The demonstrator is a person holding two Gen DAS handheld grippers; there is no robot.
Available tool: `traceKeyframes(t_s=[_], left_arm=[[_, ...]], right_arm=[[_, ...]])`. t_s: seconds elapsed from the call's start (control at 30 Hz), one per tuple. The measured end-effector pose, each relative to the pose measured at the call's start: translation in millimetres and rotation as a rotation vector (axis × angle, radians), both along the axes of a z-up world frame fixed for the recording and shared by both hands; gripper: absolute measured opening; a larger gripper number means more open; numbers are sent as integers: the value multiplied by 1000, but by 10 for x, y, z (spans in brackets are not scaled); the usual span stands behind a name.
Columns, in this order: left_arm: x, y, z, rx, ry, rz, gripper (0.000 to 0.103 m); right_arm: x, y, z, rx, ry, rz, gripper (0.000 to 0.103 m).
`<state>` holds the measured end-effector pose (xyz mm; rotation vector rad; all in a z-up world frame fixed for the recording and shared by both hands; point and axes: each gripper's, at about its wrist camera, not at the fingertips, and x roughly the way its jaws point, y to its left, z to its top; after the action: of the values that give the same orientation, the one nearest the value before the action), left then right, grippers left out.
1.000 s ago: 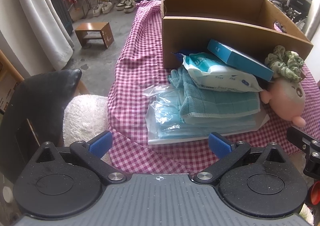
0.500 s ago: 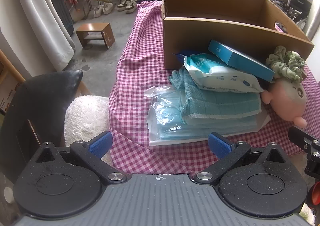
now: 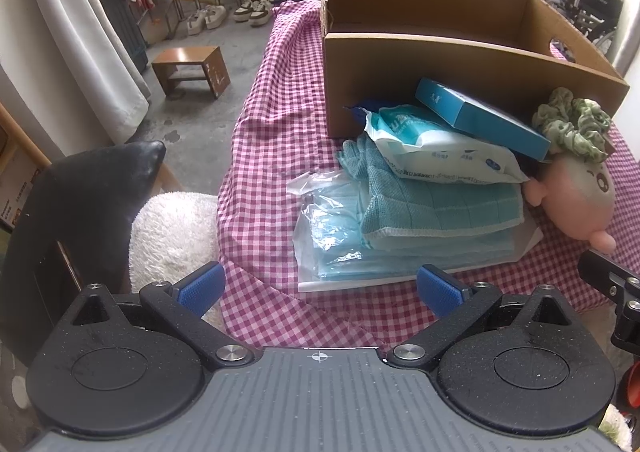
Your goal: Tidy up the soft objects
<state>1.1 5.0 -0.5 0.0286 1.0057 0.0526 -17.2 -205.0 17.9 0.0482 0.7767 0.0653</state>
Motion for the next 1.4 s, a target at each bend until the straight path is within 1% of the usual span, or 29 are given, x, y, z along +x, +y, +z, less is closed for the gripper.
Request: traceKeyframes(t_s=[0.73,1.07,1.13,1.2,1.3,1.4], left_arm=[[111,-73,-45,34,32,-9,103],[255,-108,-148,50,61,-27,103],[298,-110,-154,60,60,-42,103],[329,-112,-129,63,39,-66,102],[358,-109,-16,53,-40,-109,103],[390,-107,126,22,-120,-163,103]], right_arm=[[103,-37,-85,14,21,-4,103],[225,-154,-166,48,38,-51,103],[254,-227,-154,76,21,-65,103],[287,-332,-108,128,-12,-71,103],[335,-465,36,202,-95,-71,103],[394,-522,214,213,-198,-65,103]])
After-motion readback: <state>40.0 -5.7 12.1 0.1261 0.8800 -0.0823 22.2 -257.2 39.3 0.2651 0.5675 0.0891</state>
